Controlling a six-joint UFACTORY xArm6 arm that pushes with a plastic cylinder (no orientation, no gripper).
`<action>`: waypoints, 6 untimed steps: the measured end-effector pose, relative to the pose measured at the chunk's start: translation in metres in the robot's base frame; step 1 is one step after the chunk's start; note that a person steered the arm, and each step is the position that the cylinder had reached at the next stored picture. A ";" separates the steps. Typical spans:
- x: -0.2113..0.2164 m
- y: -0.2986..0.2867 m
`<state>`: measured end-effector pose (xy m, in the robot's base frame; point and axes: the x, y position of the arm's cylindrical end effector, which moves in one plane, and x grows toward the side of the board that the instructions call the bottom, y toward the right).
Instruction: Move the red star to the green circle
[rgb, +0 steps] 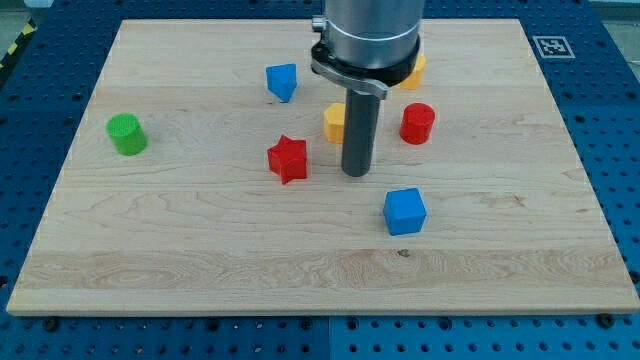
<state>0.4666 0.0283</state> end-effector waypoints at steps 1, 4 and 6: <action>0.000 -0.024; 0.000 -0.096; 0.000 -0.148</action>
